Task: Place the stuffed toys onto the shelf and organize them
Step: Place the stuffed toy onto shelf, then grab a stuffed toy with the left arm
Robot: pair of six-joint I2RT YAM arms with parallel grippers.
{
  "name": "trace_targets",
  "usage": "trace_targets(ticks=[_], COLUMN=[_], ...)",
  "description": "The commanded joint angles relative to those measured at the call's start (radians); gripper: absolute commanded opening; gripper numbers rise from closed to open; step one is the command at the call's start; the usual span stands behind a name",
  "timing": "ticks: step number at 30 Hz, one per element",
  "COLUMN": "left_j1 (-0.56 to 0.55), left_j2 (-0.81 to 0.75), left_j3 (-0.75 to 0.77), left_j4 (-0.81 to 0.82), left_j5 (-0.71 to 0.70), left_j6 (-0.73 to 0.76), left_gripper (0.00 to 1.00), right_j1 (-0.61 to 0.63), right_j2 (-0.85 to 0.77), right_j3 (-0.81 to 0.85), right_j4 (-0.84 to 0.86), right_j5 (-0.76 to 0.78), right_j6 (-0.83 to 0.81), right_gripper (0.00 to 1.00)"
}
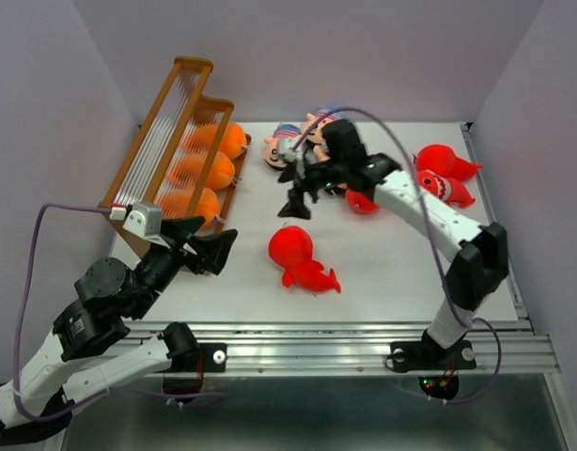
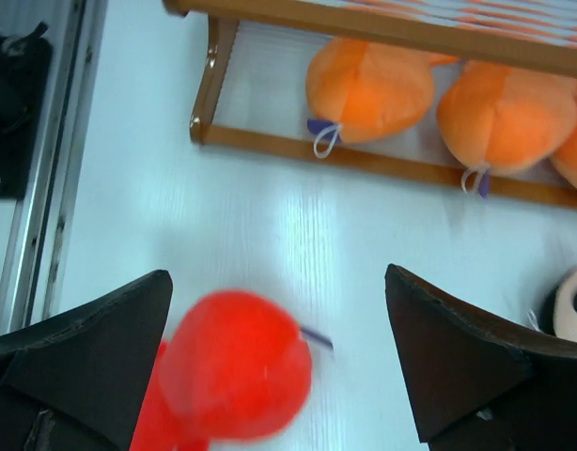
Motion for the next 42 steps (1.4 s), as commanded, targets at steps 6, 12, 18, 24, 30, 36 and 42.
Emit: trace_targets(ticks=[6,12,18,24,30,36,42], left_j1=[0.005,0.005,0.008,0.037,0.139,0.198,0.202], left_j2=[0.049,0.168,0.306,0.475,0.688,0.839,1.006], left_j3=[-0.122,-0.209,-0.251,-0.256,-0.200,-0.144,-0.053], left_j4=[0.159,0.279,0.287,0.336,0.369,0.428,0.396], left_j5=[0.143,0.205,0.177,0.208,0.249,0.289,0.322], left_j6=[-0.055,-0.126,-0.216,-0.223,-0.241,-0.244,-0.272], left_gripper=[0.99,0.99,0.98,0.98,0.90,0.85,0.77], right_j1=[-0.470,-0.628,-0.714,-0.762,-0.782,-0.782,-0.782], right_j2=[-0.417,-0.593,-0.700,-0.820,-0.869,-0.816,-0.799], right_j3=[-0.309,-0.442,-0.567,-0.711,-0.751,-0.736,-0.752], right_j4=[-0.271,-0.330,-0.330,-0.330,-0.324,-0.315,-0.290], right_j5=[-0.305,-0.294,-0.205,-0.135,-0.129,-0.162,-0.213], right_j6=[-0.201,-0.110,-0.021,-0.018,-0.027,-0.038,-0.044], right_gripper=[1.00,1.00,1.00,1.00,1.00,1.00,1.00])
